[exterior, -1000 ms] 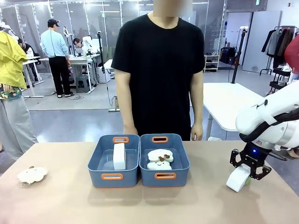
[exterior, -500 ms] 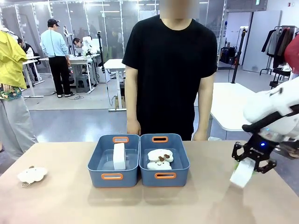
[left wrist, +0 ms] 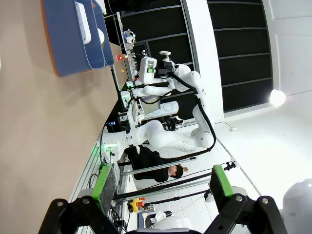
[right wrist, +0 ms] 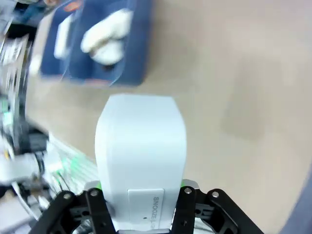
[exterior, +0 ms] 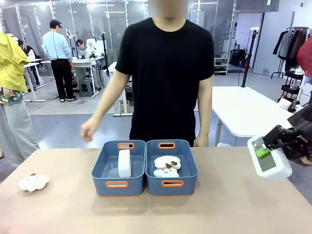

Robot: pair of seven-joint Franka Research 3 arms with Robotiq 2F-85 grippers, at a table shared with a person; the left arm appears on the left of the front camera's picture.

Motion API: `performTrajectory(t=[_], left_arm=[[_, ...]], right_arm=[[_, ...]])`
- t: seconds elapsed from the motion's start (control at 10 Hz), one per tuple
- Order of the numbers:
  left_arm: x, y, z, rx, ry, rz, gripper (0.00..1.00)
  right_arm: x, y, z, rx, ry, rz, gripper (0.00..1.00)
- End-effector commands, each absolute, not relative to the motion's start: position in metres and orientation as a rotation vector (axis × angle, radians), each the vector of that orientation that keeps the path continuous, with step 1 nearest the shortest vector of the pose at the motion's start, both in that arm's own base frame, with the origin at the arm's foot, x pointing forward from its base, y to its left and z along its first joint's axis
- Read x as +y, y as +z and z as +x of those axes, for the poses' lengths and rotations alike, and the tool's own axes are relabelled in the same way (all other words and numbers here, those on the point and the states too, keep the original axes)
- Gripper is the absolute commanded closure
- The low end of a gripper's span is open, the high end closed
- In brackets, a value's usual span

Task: Sort the digital clocks into the basket.
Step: Pick up the Digital clock from the table and place it into the empty Plastic storage basket.

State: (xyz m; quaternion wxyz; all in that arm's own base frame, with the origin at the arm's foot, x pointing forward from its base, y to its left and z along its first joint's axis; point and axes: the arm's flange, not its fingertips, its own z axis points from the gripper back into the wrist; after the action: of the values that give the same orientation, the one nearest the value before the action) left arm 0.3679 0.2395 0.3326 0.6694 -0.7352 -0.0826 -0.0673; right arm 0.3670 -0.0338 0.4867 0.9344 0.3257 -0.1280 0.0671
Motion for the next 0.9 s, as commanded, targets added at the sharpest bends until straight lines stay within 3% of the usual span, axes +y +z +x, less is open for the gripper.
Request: performTrajectory(t=[0.0, 0.2, 0.6, 0.7, 0.8], left_arm=[[0.239, 0.336, 0.372, -0.191, -0.134, -1.653, 0.00], [0.239, 0.336, 0.372, -0.191, -0.134, -1.653, 0.00], [0.239, 0.336, 0.372, -0.191, -0.134, -1.653, 0.00], [0.239, 0.336, 0.372, -0.191, -0.134, -1.653, 0.00], [0.239, 0.336, 0.372, -0.191, -0.134, -1.653, 0.00]], right_arm=[[0.015, 0.498, 0.382, -0.245, 0.344, 0.845, 1.00], [0.067, 0.507, 0.405, -0.234, 0.435, 1.061, 1.00], [0.199, 0.471, 0.478, -0.178, 0.394, 1.044, 1.00], [0.236, 0.448, 0.501, -0.226, 0.343, 1.011, 1.00], [0.267, 0.441, 0.491, -0.225, 0.326, 1.038, 1.00]])
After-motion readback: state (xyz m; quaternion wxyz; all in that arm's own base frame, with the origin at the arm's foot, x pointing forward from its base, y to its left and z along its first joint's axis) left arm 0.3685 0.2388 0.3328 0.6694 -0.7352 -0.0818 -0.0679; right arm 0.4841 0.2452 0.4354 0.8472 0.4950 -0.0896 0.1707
